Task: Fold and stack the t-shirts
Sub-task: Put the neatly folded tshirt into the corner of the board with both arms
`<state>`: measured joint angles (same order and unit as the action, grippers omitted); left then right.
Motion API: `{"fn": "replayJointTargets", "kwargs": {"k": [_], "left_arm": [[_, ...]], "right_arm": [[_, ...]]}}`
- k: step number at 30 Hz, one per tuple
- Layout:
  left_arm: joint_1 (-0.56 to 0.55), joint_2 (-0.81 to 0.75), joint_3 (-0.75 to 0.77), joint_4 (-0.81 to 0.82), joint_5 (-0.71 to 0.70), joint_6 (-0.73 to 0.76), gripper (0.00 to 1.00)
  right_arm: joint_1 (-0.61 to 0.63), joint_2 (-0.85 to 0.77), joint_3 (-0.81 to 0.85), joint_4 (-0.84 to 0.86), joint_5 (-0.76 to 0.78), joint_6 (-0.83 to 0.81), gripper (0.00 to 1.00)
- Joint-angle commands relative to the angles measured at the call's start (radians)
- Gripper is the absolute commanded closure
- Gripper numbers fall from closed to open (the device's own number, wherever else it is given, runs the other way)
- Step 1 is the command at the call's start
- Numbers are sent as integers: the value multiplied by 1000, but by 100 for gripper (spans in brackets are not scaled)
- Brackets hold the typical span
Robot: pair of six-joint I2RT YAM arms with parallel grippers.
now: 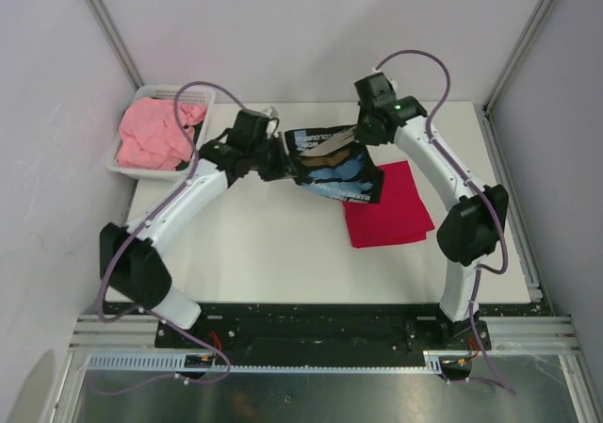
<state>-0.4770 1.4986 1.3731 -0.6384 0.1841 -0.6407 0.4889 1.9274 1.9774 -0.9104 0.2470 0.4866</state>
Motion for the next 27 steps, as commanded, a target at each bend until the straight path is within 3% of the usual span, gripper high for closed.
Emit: {"fn": "replayJointTargets", "kwargs": {"k": [1, 15, 27], "left_arm": [[-71, 102, 140, 21, -19, -43, 100], [-200, 416, 434, 20, -9, -83, 100], [-255, 427, 365, 22, -1, -87, 100]], "right_arm": [[-90, -96, -62, 43, -20, -38, 100], [-282, -127, -141, 60, -64, -90, 100], [-324, -143, -240, 98, -74, -92, 100]]}}
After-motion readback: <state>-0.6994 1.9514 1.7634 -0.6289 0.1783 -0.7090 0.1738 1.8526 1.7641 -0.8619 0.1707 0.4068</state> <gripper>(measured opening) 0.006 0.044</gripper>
